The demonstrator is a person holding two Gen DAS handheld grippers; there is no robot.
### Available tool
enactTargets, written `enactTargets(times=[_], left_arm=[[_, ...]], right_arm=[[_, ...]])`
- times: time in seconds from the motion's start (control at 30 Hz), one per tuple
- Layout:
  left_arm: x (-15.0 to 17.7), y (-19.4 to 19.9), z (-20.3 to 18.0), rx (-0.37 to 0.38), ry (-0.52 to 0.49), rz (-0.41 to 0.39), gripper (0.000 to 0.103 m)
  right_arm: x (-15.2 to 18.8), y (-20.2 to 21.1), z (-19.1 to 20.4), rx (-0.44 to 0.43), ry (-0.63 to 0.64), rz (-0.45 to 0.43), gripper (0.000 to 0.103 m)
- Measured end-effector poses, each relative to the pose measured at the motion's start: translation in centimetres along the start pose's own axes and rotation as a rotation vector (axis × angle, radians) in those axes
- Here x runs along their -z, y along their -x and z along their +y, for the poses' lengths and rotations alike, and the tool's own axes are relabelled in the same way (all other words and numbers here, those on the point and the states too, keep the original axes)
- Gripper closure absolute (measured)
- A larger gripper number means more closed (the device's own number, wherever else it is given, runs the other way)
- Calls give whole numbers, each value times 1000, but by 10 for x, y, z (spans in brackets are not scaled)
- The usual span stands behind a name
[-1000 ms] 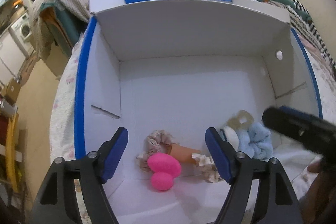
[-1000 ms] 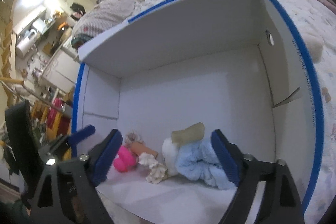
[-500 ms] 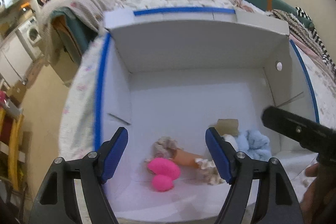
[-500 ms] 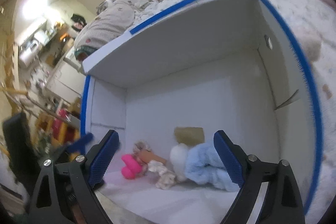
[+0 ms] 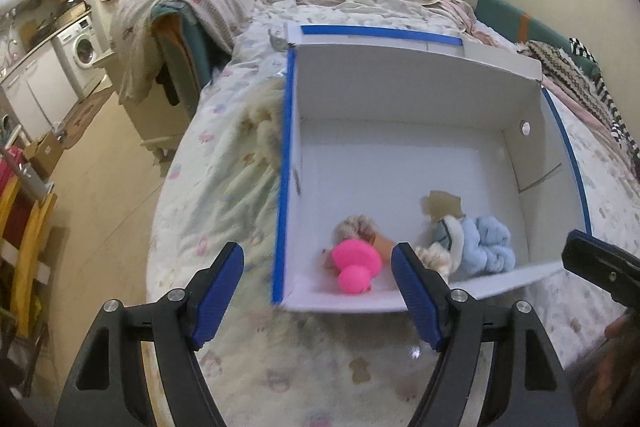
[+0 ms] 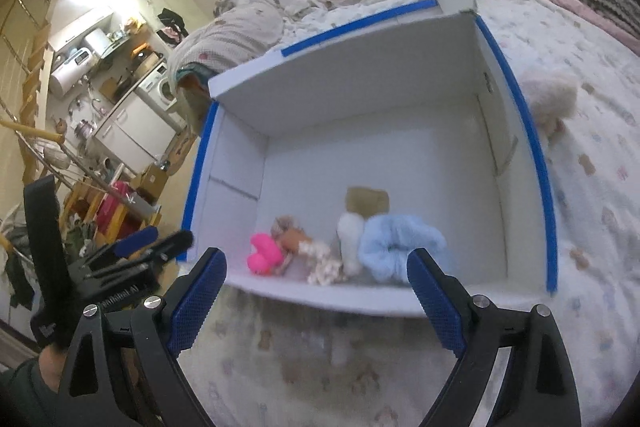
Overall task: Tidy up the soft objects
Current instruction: 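Withdraw both tools from the box toward the white items on the bed, then grasp the white fluff with the right gripper while the left grasps the clear plastic bag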
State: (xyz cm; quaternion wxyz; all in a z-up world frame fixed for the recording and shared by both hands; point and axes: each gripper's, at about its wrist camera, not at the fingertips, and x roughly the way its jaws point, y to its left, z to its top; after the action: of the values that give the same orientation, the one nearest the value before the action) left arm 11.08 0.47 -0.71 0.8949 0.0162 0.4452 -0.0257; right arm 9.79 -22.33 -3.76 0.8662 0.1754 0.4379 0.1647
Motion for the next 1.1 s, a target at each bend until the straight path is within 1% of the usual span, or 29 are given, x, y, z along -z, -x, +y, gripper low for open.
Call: enactTargets(times=[0.1, 0.23, 0.37, 0.47, 0.57, 0.6, 0.63, 0.73, 0.83, 0.97, 1.1], left_arm=[[14, 10, 8, -3, 16, -1, 29], [30, 15, 16, 0, 36, 25, 29], [39, 17, 17, -11, 34, 34, 29], [41, 19, 18, -13, 32, 36, 29], [42, 16, 20, -5, 52, 46, 29], [43, 14, 20, 1, 60, 55, 29], [43, 12, 20, 5, 65, 64, 29], [42, 6, 20, 33, 88, 92, 29], [41, 2, 22, 67, 124, 115, 29], [41, -2, 22, 80, 135, 136, 29], [42, -9, 23, 78, 143, 159, 29]], right_arm=[[11, 6, -5, 16, -16, 8, 5], [23, 13, -13, 24, -50, 19, 5], [28, 15, -20, 15, -90, 29, 5], [29, 11, -27, 30, -133, 50, 5], [31, -3, -35, 42, -174, 102, 6], [32, -8, -37, 44, -185, 120, 8], [33, -14, -39, 53, -194, 140, 13], [37, -30, -43, 71, -207, 195, 20], [40, -48, -44, 110, -209, 251, 26], [48, -78, -49, 107, -252, 349, 27], [50, -99, -45, 128, -230, 393, 27]])
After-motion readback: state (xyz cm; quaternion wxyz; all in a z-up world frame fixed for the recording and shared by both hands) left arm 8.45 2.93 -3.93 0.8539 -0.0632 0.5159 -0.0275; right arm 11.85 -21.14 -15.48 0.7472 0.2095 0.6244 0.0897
